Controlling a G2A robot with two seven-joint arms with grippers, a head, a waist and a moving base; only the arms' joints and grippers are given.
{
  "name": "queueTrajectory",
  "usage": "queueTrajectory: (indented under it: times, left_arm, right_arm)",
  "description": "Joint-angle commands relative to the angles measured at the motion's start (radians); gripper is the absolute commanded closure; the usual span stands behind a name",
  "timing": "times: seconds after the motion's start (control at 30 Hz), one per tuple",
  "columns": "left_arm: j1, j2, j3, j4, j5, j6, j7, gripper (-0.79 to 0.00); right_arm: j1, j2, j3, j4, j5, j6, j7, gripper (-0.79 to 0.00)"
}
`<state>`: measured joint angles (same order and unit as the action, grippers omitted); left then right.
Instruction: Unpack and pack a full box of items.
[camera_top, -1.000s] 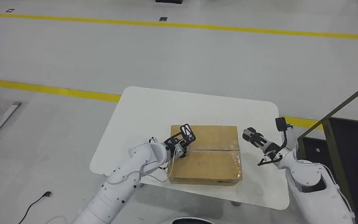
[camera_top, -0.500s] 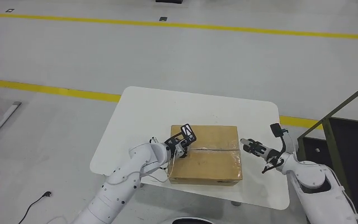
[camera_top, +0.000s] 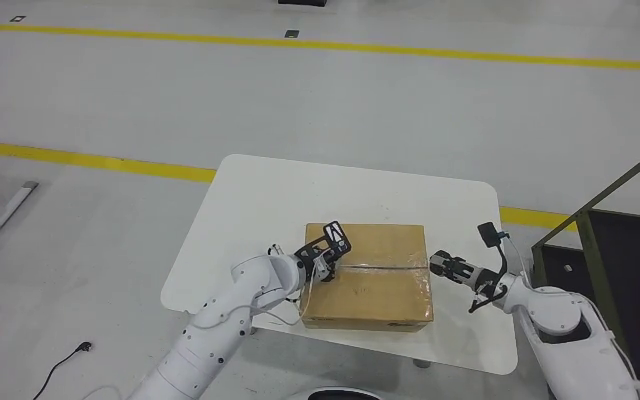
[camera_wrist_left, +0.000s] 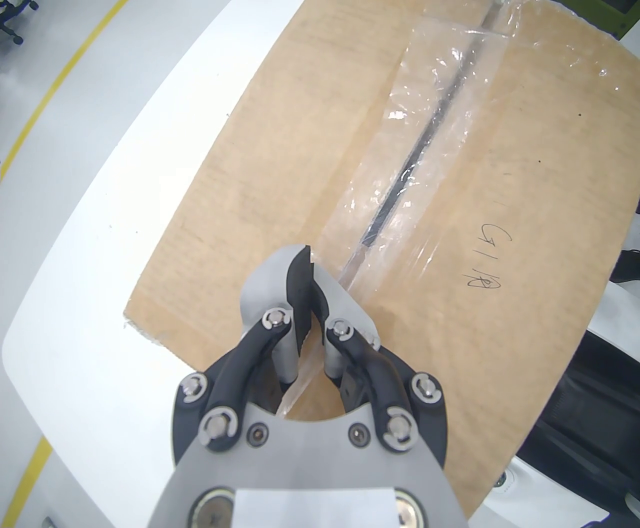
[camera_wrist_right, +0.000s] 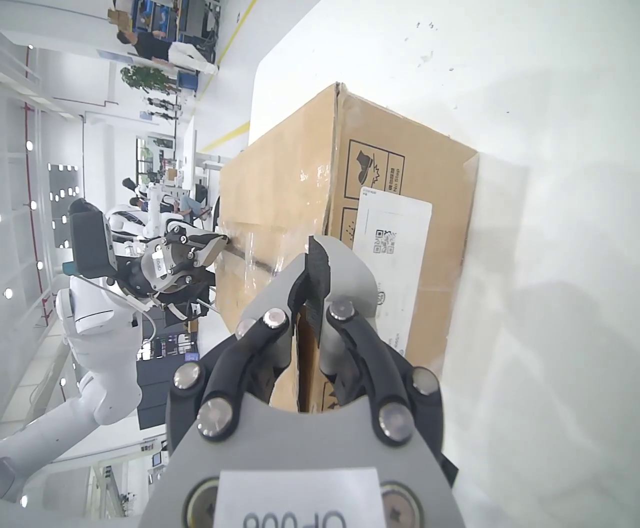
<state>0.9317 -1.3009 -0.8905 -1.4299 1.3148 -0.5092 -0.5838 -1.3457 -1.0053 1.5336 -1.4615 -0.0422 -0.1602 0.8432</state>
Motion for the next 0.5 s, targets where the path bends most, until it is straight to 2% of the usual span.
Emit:
queueTrajectory:
  times: [0.0,0.47]
  left_arm:
    - [-0.001,0.000,-0.001,0.002,0.001,0.001,0.001,0.000]
    - [-0.004,-0.003,-0.001,0.008,-0.002,-0.003,0.006,0.000]
  right_arm:
    - [0.001,0.001,0.002,-0.009,-0.006,0.003,-0.006,0.000]
    - [-0.080,0.016,0.097,-0.195,0.050,0.034,0.023,0.000]
